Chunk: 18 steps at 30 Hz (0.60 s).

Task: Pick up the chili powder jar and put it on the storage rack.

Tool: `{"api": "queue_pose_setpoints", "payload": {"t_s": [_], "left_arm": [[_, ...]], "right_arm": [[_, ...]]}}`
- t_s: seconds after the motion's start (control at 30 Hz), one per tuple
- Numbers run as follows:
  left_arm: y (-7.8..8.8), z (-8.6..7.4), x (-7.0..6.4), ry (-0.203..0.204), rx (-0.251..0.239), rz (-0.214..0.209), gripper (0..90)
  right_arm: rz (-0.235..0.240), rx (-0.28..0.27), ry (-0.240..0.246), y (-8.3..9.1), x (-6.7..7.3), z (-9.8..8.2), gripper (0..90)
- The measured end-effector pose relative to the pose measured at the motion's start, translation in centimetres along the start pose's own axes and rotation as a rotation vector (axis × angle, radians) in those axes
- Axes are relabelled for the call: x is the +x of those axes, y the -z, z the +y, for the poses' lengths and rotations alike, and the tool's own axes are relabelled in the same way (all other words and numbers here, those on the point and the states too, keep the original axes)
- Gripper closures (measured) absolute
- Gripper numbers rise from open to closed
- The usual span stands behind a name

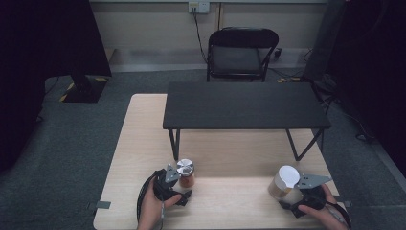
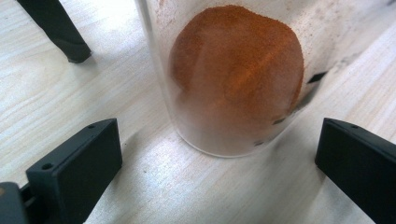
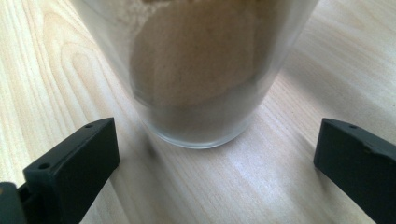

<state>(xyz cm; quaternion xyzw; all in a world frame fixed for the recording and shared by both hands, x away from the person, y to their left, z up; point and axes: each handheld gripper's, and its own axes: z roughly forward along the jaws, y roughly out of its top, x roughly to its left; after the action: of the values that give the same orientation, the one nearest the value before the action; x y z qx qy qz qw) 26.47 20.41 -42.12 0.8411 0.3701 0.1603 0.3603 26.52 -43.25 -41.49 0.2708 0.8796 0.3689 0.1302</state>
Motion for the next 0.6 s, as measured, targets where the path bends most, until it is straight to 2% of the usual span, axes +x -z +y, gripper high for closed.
{"api": "queue_pose_setpoints", "payload": {"t_s": [0.37,0.47,0.6], "left_arm": [[-0.06,0.19,-0.06,0.002,0.004,0.001,0.7],[-0.11,0.15,0.02,0.025,-0.005,-0.005,0.9],[-0.03,0.18,0.09,0.031,-0.01,-0.008,2.1]], "right_arm": [[-0.002,0.0,-0.002,-0.02,0.03,0.01,0.0],[-0.002,-0.001,-0.002,-0.03,0.03,0.01,0.0],[-0.002,0.0,-0.002,-0.03,0.03,0.01,0.0]]}}
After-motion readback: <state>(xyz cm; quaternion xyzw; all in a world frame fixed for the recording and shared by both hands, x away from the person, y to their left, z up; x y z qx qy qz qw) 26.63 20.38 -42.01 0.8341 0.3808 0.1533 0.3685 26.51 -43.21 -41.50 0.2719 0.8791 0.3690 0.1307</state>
